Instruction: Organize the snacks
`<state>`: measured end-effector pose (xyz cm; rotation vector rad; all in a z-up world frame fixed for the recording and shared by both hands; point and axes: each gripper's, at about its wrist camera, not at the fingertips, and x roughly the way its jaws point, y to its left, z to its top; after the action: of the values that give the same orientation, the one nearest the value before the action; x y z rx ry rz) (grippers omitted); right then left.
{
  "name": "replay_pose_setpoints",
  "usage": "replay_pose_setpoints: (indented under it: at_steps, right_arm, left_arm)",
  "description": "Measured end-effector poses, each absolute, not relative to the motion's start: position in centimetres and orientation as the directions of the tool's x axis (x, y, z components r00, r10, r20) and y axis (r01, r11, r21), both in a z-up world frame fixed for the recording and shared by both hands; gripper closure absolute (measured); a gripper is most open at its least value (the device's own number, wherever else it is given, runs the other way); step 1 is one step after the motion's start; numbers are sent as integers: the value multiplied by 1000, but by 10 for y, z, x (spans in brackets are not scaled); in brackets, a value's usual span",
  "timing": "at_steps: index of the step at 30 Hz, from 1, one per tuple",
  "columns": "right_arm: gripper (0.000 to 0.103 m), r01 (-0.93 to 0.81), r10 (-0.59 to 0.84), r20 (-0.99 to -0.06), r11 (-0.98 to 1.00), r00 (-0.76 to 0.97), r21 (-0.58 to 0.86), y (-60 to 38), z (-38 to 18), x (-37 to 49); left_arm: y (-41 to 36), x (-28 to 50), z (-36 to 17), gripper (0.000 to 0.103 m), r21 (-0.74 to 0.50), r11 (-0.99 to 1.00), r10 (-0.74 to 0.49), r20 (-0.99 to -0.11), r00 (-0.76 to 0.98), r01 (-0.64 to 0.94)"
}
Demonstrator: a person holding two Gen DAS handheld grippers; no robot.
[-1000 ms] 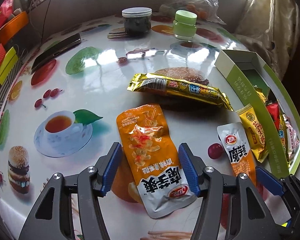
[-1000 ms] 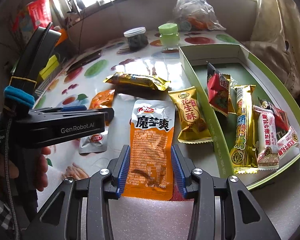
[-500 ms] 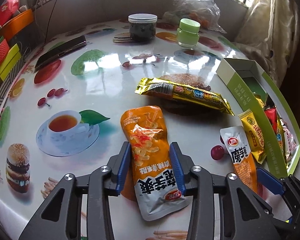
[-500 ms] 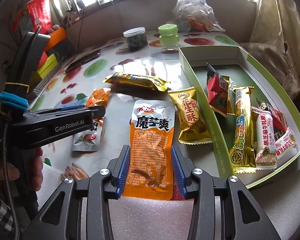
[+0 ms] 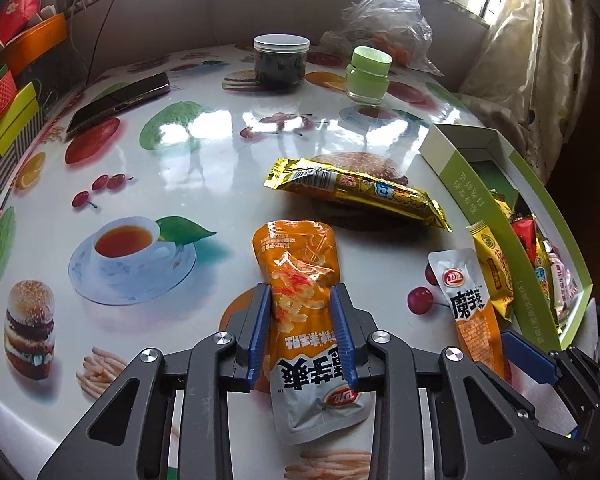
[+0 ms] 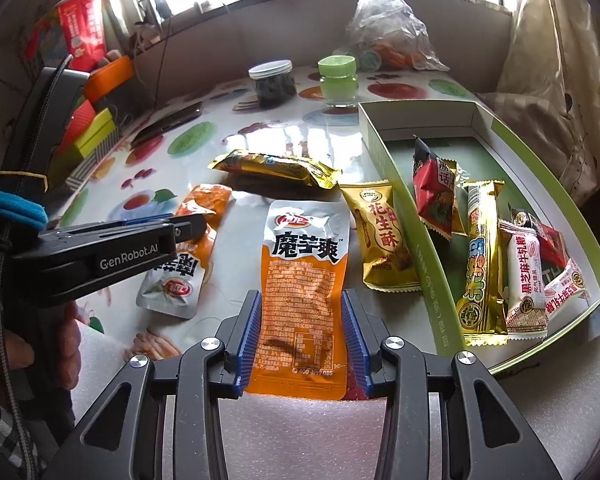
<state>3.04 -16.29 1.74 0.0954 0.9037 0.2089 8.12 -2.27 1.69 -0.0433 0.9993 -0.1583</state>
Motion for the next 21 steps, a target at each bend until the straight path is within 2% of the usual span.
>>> replay_pose_setpoints:
  at_steps: [12, 15, 16, 21]
  right_arm:
    - [66, -141, 224, -753, 975, 619, 174, -163, 23, 26]
    - [66, -143, 226, -748, 974, 624, 175, -162, 24, 26]
    - [66, -144, 227, -746, 974, 626, 175, -162, 25, 25]
    - [67, -149, 228, -747, 974, 624, 173, -159, 25, 26]
  left_arm:
    - [-21, 74, 25, 78, -127, 985, -171, -818, 549, 118]
    - [-19, 71, 31, 88, -129, 984, -177, -805, 566, 126]
    - [-18, 71, 33, 103, -125, 984, -177, -801, 572, 129]
    - [-13, 74, 27, 103, -172, 978, -211, -814, 541, 122]
